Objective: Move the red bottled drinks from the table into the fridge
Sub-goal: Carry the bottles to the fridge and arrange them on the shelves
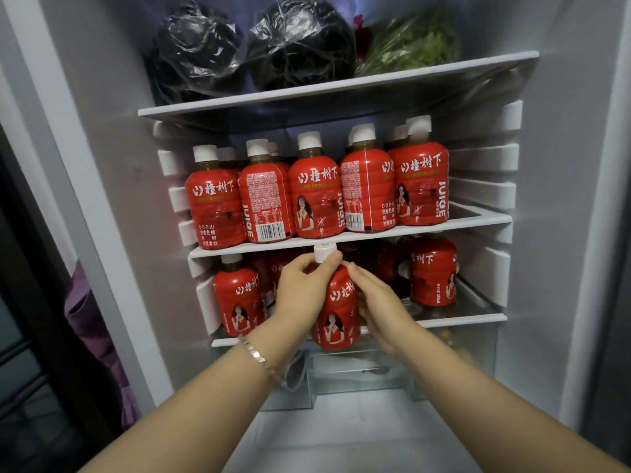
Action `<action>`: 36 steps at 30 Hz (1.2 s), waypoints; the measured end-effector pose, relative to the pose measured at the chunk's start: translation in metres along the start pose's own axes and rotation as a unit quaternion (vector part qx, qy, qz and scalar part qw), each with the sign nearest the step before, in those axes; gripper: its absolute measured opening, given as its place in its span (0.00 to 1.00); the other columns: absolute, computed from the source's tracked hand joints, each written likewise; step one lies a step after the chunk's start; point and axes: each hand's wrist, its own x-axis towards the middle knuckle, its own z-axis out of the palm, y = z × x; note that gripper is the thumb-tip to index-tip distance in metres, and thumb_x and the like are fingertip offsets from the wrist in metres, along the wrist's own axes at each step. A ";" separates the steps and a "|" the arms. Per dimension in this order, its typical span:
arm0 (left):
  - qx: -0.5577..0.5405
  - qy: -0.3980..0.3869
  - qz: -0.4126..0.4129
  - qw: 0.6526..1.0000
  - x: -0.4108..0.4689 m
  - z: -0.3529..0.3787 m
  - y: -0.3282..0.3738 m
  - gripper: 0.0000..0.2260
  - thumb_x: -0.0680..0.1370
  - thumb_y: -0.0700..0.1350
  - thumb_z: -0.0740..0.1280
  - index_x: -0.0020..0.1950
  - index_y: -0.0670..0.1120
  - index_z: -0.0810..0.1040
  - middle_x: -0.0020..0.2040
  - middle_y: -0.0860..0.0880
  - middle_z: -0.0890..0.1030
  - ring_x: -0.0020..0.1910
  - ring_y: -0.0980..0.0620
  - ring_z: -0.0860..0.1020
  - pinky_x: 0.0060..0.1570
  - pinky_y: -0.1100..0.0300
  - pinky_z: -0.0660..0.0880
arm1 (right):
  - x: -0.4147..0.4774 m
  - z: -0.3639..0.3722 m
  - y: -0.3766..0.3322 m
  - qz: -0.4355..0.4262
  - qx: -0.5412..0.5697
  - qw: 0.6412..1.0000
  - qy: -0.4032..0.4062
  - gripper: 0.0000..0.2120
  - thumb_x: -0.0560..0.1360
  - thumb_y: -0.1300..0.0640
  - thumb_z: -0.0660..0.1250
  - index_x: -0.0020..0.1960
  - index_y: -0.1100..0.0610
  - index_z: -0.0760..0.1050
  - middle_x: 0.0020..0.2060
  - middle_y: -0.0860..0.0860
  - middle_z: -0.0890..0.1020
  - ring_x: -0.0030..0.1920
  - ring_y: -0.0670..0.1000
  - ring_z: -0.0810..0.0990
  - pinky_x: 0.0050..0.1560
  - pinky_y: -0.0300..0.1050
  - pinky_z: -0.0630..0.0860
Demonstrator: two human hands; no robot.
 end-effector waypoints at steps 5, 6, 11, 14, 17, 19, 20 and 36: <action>-0.071 -0.135 -0.054 0.987 -0.004 -0.011 -0.009 0.09 0.79 0.43 0.63 0.58 0.51 0.76 0.55 0.45 0.81 0.54 0.48 0.80 0.59 0.52 0.75 | 0.001 0.009 -0.005 0.020 0.051 0.998 0.025 0.12 0.78 0.54 0.62 0.59 0.55 0.77 0.53 0.57 0.82 0.53 0.54 0.81 0.57 0.49 0.76; -0.086 -0.157 -0.058 0.982 -0.005 -0.015 -0.011 0.11 0.79 0.42 0.62 0.60 0.51 0.76 0.55 0.45 0.81 0.55 0.48 0.80 0.58 0.53 0.75 | 0.002 0.010 -0.004 0.026 0.056 0.998 0.031 0.12 0.77 0.54 0.63 0.59 0.55 0.78 0.52 0.58 0.82 0.52 0.55 0.81 0.55 0.49 0.77; -0.028 -0.090 -0.008 0.996 -0.007 -0.008 -0.016 0.09 0.78 0.41 0.64 0.55 0.53 0.77 0.51 0.48 0.82 0.52 0.50 0.80 0.55 0.53 0.77 | 0.001 0.016 -0.003 0.060 0.126 0.989 0.040 0.12 0.76 0.54 0.61 0.56 0.52 0.79 0.47 0.57 0.84 0.44 0.55 0.83 0.44 0.47 0.79; -0.002 -0.062 0.025 0.998 -0.005 -0.004 -0.014 0.10 0.77 0.37 0.64 0.49 0.53 0.77 0.46 0.48 0.81 0.48 0.50 0.80 0.52 0.55 0.77 | 0.000 0.020 -0.003 0.043 0.161 0.984 0.059 0.11 0.76 0.57 0.61 0.54 0.50 0.80 0.47 0.57 0.84 0.45 0.55 0.83 0.45 0.48 0.79; 0.009 -0.059 0.050 0.997 -0.007 -0.005 -0.015 0.12 0.75 0.35 0.64 0.47 0.53 0.77 0.44 0.49 0.81 0.46 0.51 0.80 0.48 0.57 0.77 | -0.003 0.022 -0.001 0.034 0.189 0.979 0.064 0.12 0.75 0.60 0.61 0.49 0.50 0.81 0.47 0.57 0.84 0.44 0.54 0.82 0.47 0.49 0.79; 0.008 -0.062 0.067 0.996 -0.013 -0.005 -0.015 0.13 0.75 0.34 0.64 0.47 0.54 0.77 0.43 0.50 0.81 0.45 0.53 0.80 0.48 0.58 0.78 | -0.006 0.022 0.001 0.027 0.199 0.977 0.066 0.13 0.75 0.61 0.60 0.50 0.51 0.82 0.48 0.57 0.84 0.48 0.56 0.83 0.52 0.51 0.78; 0.006 -0.063 0.072 0.995 -0.014 -0.004 -0.015 0.14 0.75 0.34 0.64 0.47 0.54 0.77 0.43 0.50 0.81 0.45 0.53 0.80 0.48 0.58 0.78 | -0.008 0.022 0.001 0.019 0.198 0.978 0.065 0.13 0.76 0.61 0.60 0.51 0.51 0.82 0.49 0.57 0.84 0.50 0.57 0.83 0.54 0.52 0.78; 0.059 -0.222 -0.074 0.970 0.013 -0.025 0.012 0.08 0.75 0.39 0.64 0.50 0.50 0.79 0.44 0.50 0.82 0.44 0.54 0.79 0.41 0.62 0.74 | -0.025 0.017 0.003 -0.122 -0.130 0.981 0.078 0.27 0.61 0.64 0.79 0.53 0.44 0.75 0.51 0.47 0.81 0.53 0.46 0.80 0.56 0.43 0.76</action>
